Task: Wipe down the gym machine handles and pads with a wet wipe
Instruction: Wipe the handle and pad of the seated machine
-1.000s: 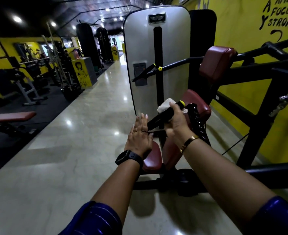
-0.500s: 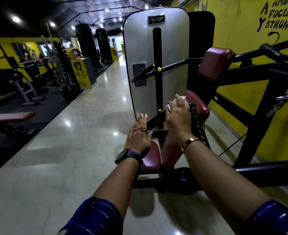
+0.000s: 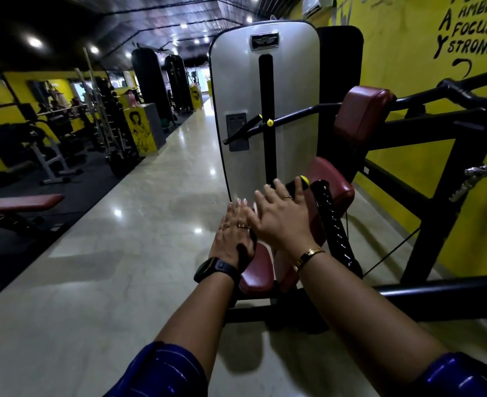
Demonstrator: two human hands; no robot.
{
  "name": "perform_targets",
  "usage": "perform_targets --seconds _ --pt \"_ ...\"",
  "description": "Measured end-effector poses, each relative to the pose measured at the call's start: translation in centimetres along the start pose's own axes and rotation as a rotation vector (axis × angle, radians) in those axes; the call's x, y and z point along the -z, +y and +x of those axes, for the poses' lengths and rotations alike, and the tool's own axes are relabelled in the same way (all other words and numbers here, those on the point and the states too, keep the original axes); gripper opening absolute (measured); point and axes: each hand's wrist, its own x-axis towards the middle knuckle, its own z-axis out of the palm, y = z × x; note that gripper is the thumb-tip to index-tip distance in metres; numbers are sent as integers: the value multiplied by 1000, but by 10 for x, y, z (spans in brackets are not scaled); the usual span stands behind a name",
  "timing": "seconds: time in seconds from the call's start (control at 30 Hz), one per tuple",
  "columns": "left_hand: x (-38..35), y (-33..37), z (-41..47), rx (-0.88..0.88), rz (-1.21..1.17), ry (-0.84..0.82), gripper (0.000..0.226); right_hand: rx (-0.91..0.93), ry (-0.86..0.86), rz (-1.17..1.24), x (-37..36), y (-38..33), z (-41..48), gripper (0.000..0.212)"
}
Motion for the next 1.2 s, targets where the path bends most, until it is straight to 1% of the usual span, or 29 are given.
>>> perform_targets --seconds 0.07,0.13,0.17,0.23,0.3,0.37,0.4,0.43,0.5,0.6,0.63,0.67,0.73,0.8,0.9,0.93,0.97,1.0,1.1,1.2 --pt "2 2 -2 14 -62 27 73 -104 112 34 2 9 4 71" --pt "3 4 -2 18 -89 36 76 -127 181 -4 5 17 6 55" --pt "3 4 -2 23 -91 29 76 -112 167 -30 3 20 7 53" --pt "4 3 -2 27 -94 13 74 -38 55 -63 -1 18 6 56" --pt "7 2 -1 24 -100 1 74 124 -30 -52 -6 7 1 58" --pt "9 2 -1 18 -102 0 74 256 -47 -34 -10 -3 -4 58" --pt "10 2 -2 15 -99 -3 74 273 -58 -33 -10 -6 -6 58" --pt "10 3 -2 14 -96 -3 73 251 -74 -51 -9 -8 -8 58" --pt "9 3 -2 19 -90 -3 72 145 -81 -105 -3 -7 -8 58" --pt "8 3 -2 20 -75 11 74 -69 32 -101 -2 3 -1 59" --pt "8 3 -3 18 -75 18 75 -141 44 -89 -1 7 2 62" --pt "8 3 -3 16 -75 24 77 -173 77 -82 -2 11 5 65" --pt "7 2 -2 12 -72 34 77 -139 54 -94 0 12 8 67" --pt "6 0 0 0 -67 36 74 -31 -30 -74 -2 7 7 63" --pt "6 -1 2 -14 -70 17 71 163 -58 -68 -7 -8 -1 59" --pt "7 0 2 -12 -72 12 72 197 -70 -85 -13 -11 -3 56" --pt "9 1 2 -9 -74 6 73 186 -62 -109 -15 -11 -3 55" --pt "10 2 1 -7 -77 5 74 133 -29 -121 -14 -11 -2 55" --pt "13 6 -3 7 -93 25 79 -79 64 -66 -12 4 8 52" --pt "14 8 -4 22 -104 46 81 -150 88 -38 -11 18 13 54"
